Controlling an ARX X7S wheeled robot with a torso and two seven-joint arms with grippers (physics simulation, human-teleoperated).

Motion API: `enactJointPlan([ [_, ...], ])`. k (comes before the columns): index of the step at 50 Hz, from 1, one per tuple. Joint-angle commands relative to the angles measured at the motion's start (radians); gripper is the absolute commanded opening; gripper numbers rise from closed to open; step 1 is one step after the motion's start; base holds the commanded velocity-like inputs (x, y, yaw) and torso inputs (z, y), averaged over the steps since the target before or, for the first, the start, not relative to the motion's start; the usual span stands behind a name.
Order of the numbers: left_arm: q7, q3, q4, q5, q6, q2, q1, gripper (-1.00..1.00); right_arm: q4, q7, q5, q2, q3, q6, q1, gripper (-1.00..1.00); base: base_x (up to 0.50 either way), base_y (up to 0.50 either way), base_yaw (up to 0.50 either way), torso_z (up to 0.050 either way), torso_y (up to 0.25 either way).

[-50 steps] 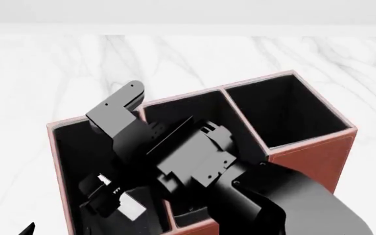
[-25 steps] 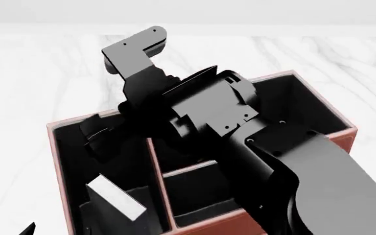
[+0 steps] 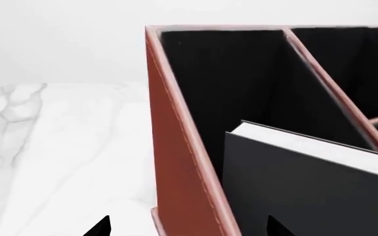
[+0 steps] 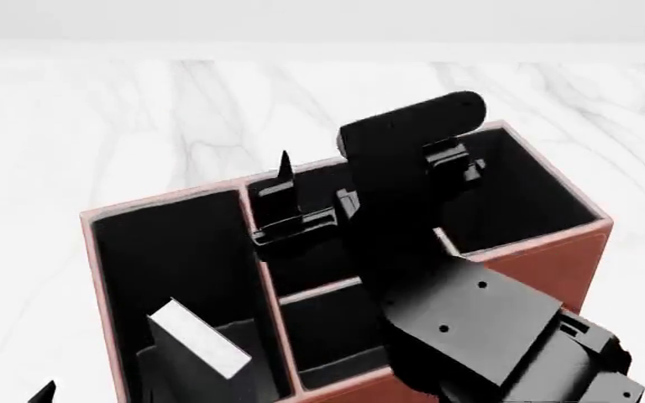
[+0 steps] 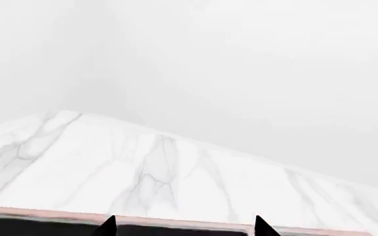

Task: Pick up the book and place it in the left compartment of the caddy.

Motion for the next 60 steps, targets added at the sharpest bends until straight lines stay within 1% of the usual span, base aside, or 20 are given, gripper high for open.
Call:
enactJointPlan([
  [1,0.018,-0.027,0.009,0.015,-0.004,0.019,0.002,1.0,-0.325,0.34,-0.307,0.208,-0.002,-0.263,-0.268,1.0,0.0,0.0,0.0,0.0,0.0],
  [2,0.017,-0.027,0.011,0.015,-0.004,0.019,0.002,1.0,-0.327,0.347,-0.315,0.217,-0.002,-0.286,-0.292,1.0,0.0,0.0,0.0,0.0,0.0],
  [5,0.011,-0.026,0.015,0.021,-0.003,0.018,0.004,1.0,-0.338,0.427,-0.408,0.229,-0.033,-0.285,-0.351,1.0,0.0,0.0,0.0,0.0,0.0],
  [9,0.004,-0.028,0.024,0.02,-0.007,0.016,0.006,1.0,-0.361,0.512,-0.497,0.245,-0.043,-0.287,-0.39,1.0,0.0,0.0,0.0,0.0,0.0],
  [16,-0.009,-0.033,0.049,0.015,-0.019,0.009,0.009,1.0,-0.374,0.57,-0.561,0.244,-0.063,-0.277,-0.435,1.0,0.0,0.0,0.0,0.0,0.0],
  [28,-0.04,-0.044,0.113,-0.005,-0.072,-0.005,0.009,1.0,-0.368,0.599,-0.559,0.241,-0.059,-0.264,-0.452,1.0,0.0,0.0,0.0,0.0,0.0],
  [30,-0.05,-0.05,0.136,-0.014,-0.093,-0.011,0.008,1.0,-0.368,0.6,-0.555,0.241,-0.058,-0.26,-0.452,1.0,0.0,0.0,0.0,0.0,0.0],
  [33,-0.078,-0.066,0.237,-0.059,-0.181,-0.036,-0.001,1.0,-0.385,0.599,-0.539,0.248,-0.056,-0.24,-0.439,1.0,0.0,0.0,0.0,0.0,0.0],
  [34,-0.091,-0.067,0.259,-0.053,-0.192,-0.041,-0.002,1.0,-0.388,0.594,-0.528,0.248,-0.056,-0.229,-0.433,1.0,0.0,0.0,0.0,0.0,0.0],
  [35,-0.102,-0.072,0.294,-0.065,-0.227,-0.051,-0.014,1.0,-0.398,0.588,-0.509,0.249,-0.055,-0.205,-0.415,1.0,0.0,0.0,0.0,0.0,0.0],
  [38,-0.115,-0.086,0.328,-0.085,-0.259,-0.055,-0.047,1.0,-0.426,0.581,-0.486,0.258,-0.051,-0.169,-0.383,1.0,0.0,0.0,0.0,0.0,0.0],
  [39,-0.129,-0.089,0.363,-0.104,-0.317,-0.064,-0.08,1.0,-0.45,0.579,-0.469,0.265,-0.046,-0.144,-0.358,1.0,0.0,0.0,0.0,0.0,0.0],
  [44,-0.16,-0.084,0.424,-0.108,-0.422,-0.081,-0.17,1.0,-0.498,0.564,-0.428,0.282,-0.027,-0.097,-0.295,1.0,0.0,0.0,0.0,0.0,0.0],
  [47,-0.183,-0.088,0.477,-0.121,-0.504,-0.091,-0.247,1.0,-0.545,0.555,-0.379,0.302,-0.004,-0.04,-0.22,1.0,0.0,0.0,0.0,0.0,0.0],
  [53,-0.212,-0.096,0.535,-0.154,-0.622,-0.094,-0.367,1.0,-0.59,0.541,-0.299,0.325,0.031,0.056,-0.107,1.0,0.0,0.0,0.0,0.0,0.0],
  [59,-0.225,-0.101,0.56,-0.167,-0.667,-0.088,-0.443,1.0,-0.604,0.533,-0.255,0.33,0.055,0.117,-0.032,1.0,0.0,0.0,0.0,0.0,0.0],
  [60,-0.231,-0.107,0.575,-0.179,-0.694,-0.089,-0.472,1.0,-0.606,0.533,-0.249,0.33,0.057,0.126,-0.023,1.0,0.0,0.0,0.0,0.0,0.0],
])
